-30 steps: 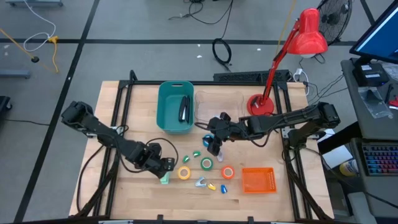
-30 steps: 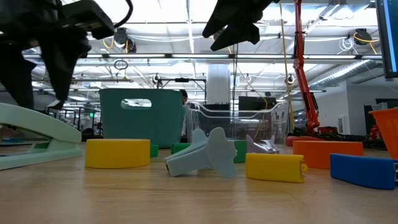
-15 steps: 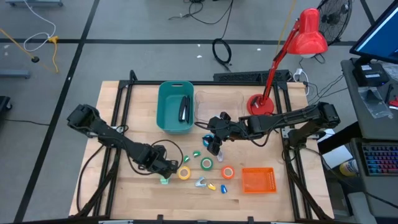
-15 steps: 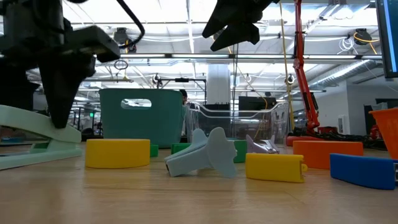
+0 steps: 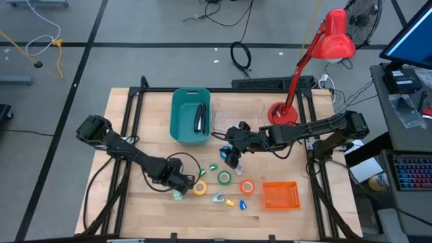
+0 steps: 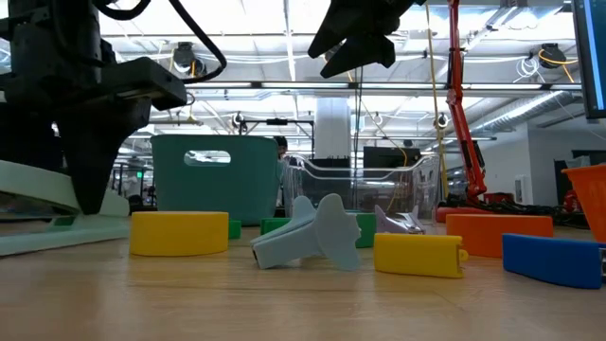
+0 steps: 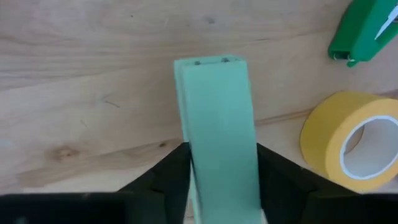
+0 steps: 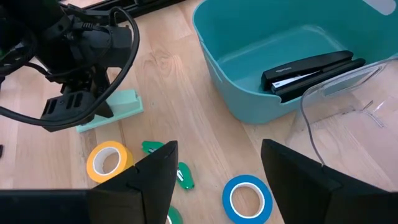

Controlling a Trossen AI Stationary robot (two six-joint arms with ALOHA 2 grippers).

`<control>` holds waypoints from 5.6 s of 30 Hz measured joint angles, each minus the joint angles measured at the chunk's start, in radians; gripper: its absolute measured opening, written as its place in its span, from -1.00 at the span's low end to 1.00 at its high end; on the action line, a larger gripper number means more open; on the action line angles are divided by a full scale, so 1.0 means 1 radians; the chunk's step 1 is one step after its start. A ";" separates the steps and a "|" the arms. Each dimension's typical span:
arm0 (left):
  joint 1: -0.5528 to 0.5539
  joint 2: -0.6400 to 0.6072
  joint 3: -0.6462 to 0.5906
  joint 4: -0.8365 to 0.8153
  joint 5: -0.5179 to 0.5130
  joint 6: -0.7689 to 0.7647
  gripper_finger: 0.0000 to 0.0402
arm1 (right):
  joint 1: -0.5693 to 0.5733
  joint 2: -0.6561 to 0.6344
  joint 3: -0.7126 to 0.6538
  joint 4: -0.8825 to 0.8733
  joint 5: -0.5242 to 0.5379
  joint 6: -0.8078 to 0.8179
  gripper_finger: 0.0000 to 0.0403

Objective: Pick and place Stapler, Stapler remover, tape
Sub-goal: Put the large light blue stapler into the blue bin, then put the small blue stapler into the blue bin

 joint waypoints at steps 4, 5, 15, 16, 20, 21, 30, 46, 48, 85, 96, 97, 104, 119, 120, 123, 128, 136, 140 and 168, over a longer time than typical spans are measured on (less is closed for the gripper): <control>0.000 -0.001 0.000 0.001 -0.001 0.003 -0.39 | 0.000 0.000 0.000 0.000 0.000 0.000 0.11; 0.000 -0.001 0.000 0.001 0.000 0.003 -0.39 | 0.000 0.000 0.000 0.000 0.000 0.000 0.11; -0.001 -0.078 0.000 -0.006 0.010 0.067 -0.39 | 0.000 0.000 0.000 0.000 0.000 -0.001 0.11; -0.002 -0.103 0.000 -0.011 0.010 0.072 -0.39 | 0.000 0.000 0.000 0.000 0.000 -0.001 0.11; -0.004 -0.234 0.000 -0.017 -0.016 0.074 -0.39 | 0.000 0.000 0.000 -0.001 0.000 -0.003 0.11; -0.005 -0.273 0.000 -0.017 -0.034 0.074 -0.39 | 0.000 0.000 0.000 -0.001 0.000 -0.003 0.11; 0.022 -0.591 0.000 0.011 -0.425 0.196 -0.39 | 0.000 0.000 0.000 -0.001 0.000 -0.001 0.11; 0.638 -0.600 0.001 0.304 -0.402 0.807 -0.39 | 0.000 0.000 0.000 0.000 0.001 -0.002 0.11; 0.701 -0.572 -0.001 0.300 -0.334 0.839 -0.39 | 0.000 0.000 0.000 0.004 0.001 -0.002 0.11; 0.956 -0.039 0.261 -0.091 -0.135 0.915 -0.39 | -0.013 0.000 0.000 0.051 0.001 0.044 0.11; 0.945 0.064 0.260 -0.059 -0.120 0.885 -0.39 | -0.013 0.000 0.000 0.045 -0.002 0.044 0.11; 0.946 0.073 0.260 -0.052 -0.118 0.884 -0.39 | -0.013 0.000 0.000 0.045 -0.002 0.044 0.11; 0.954 0.103 0.261 -0.048 -0.119 0.891 -0.39 | -0.013 0.000 0.000 0.045 -0.002 0.045 0.11; 0.969 0.105 0.261 -0.045 -0.106 0.892 -0.39 | -0.013 0.000 0.000 0.045 -0.003 0.045 0.11; 0.969 0.105 0.261 -0.045 -0.104 0.892 -0.39 | -0.013 0.000 0.000 0.045 -0.003 0.045 0.11; 0.969 0.105 0.261 -0.045 -0.099 0.897 -0.39 | -0.013 0.000 0.000 0.045 -0.003 0.045 0.11; 0.969 0.105 0.261 -0.045 -0.087 0.906 -0.38 | -0.013 0.000 0.000 0.045 -0.003 0.045 0.11; 0.969 0.106 0.261 -0.043 -0.078 0.911 0.23 | -0.013 0.000 0.000 0.045 -0.003 0.045 0.11; 0.969 0.102 0.261 -0.043 -0.058 0.914 0.33 | -0.013 0.000 0.000 0.045 -0.003 0.045 0.11; 0.790 -0.242 0.492 -0.054 -0.059 1.285 0.00 | -0.013 0.000 0.000 0.044 -0.004 0.019 0.11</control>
